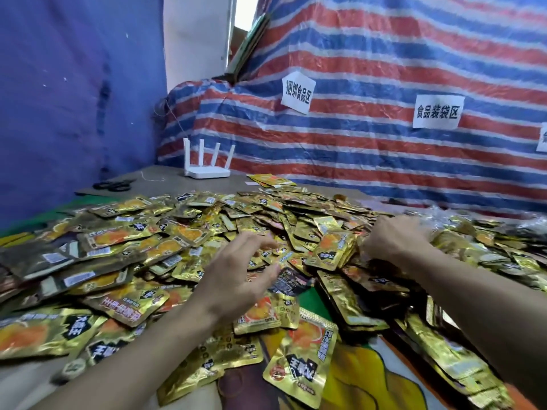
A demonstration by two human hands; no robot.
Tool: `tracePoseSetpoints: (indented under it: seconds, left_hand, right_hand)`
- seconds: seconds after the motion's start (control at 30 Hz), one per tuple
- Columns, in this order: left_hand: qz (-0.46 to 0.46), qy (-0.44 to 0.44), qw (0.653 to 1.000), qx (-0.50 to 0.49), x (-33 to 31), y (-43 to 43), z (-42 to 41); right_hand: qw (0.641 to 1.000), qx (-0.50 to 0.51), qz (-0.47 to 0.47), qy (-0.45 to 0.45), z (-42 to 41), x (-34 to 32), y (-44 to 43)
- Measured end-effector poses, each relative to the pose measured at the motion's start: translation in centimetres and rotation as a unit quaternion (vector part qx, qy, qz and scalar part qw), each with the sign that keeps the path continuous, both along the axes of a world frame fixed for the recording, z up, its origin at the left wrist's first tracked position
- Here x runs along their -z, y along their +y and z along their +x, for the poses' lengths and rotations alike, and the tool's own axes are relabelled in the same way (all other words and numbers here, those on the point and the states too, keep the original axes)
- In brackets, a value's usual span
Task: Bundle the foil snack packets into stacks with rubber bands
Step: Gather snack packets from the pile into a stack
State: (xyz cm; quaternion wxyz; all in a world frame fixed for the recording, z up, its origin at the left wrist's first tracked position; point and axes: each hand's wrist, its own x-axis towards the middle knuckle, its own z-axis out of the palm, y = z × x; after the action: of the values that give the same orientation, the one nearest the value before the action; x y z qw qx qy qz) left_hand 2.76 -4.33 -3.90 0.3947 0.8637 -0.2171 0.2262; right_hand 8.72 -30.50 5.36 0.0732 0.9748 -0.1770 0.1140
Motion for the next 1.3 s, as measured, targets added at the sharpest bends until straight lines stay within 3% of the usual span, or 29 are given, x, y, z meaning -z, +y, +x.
tracePoseSetpoints:
  seconds: [0.13,0.23,0.33,0.57,0.8,1.07,1.2,1.3]
  left_hand:
    - [-0.008,-0.005,1.000,-0.009,-0.3,0.2,-0.1]
    - [0.000,-0.001,0.999,-0.032,-0.7,0.7,0.0]
    - [0.034,0.021,0.992,-0.120,-1.1,1.4,0.6]
    - [0.202,0.190,0.900,-0.336,-1.7,4.4,2.9]
    - [0.233,0.334,0.832,-0.376,-2.1,7.6,5.1]
    - [0.316,0.385,0.797,-0.342,-1.8,7.9,7.0]
    - [0.326,0.404,0.792,-0.321,-2.0,7.8,7.3]
    - [0.321,0.380,0.817,-0.292,-2.2,7.9,7.7]
  right_hand:
    - [1.000,-0.011,-0.025,-0.014,0.2,-0.5,1.5]
    - [0.993,-0.091,-0.030,-0.070,-0.3,-0.3,3.9]
    - [0.978,-0.193,0.001,-0.081,-0.6,0.8,7.0]
    - [0.940,-0.326,0.098,-0.011,0.8,4.6,12.6]
    - [0.924,-0.284,0.243,0.083,3.5,7.4,16.1]
    - [0.955,-0.196,0.209,0.078,5.4,8.7,19.0]
    - [0.960,-0.146,0.221,0.092,6.4,8.4,19.5]
    - [0.949,-0.148,0.249,0.126,7.1,7.7,19.4]
